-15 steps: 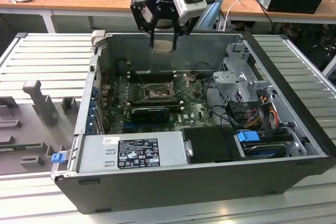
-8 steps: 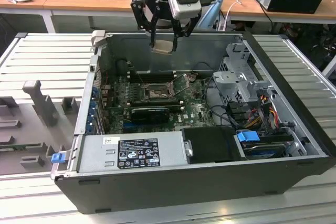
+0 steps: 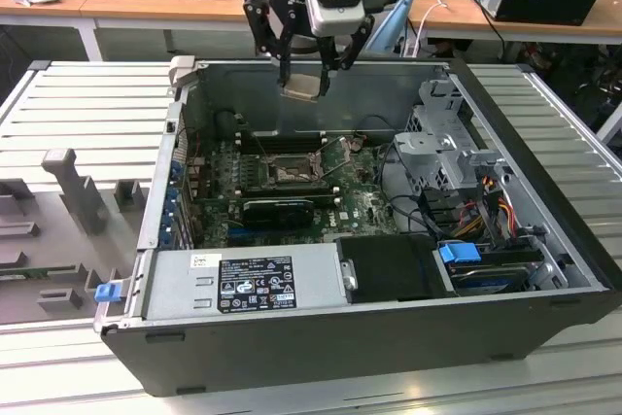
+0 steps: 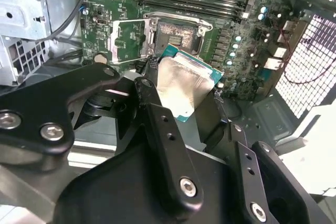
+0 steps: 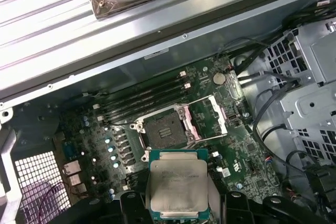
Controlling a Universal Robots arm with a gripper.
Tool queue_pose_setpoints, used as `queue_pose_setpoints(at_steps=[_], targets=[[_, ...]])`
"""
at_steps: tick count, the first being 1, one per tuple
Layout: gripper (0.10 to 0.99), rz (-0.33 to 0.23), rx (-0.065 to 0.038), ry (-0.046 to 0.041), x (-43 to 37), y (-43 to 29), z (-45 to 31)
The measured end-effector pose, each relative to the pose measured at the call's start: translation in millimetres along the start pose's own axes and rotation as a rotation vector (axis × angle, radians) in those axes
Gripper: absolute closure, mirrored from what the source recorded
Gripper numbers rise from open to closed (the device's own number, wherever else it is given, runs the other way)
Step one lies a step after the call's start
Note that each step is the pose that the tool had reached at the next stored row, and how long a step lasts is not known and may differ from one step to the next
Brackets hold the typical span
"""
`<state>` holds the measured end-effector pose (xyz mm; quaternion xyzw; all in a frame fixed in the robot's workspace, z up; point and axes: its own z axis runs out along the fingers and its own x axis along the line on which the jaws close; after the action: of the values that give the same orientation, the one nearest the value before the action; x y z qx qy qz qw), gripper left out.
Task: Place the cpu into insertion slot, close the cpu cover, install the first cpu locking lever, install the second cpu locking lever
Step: 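Place the cpu into insertion slot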
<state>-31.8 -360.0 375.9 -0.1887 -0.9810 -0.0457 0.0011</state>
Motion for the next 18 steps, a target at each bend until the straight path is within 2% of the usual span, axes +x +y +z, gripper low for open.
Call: queue_pose_setpoints(at_steps=[6,9,13,18], targets=[[0.561,0.058,-0.001,-0.0052,0.0,0.0,0.2],[0.561,0.110,-0.002,-0.0099,0.0,0.0,0.3],[0.561,0.142,-0.003,-0.0128,0.1,-0.1,0.4],[0.561,0.237,-0.005,-0.0212,0.1,-0.1,1.1]])
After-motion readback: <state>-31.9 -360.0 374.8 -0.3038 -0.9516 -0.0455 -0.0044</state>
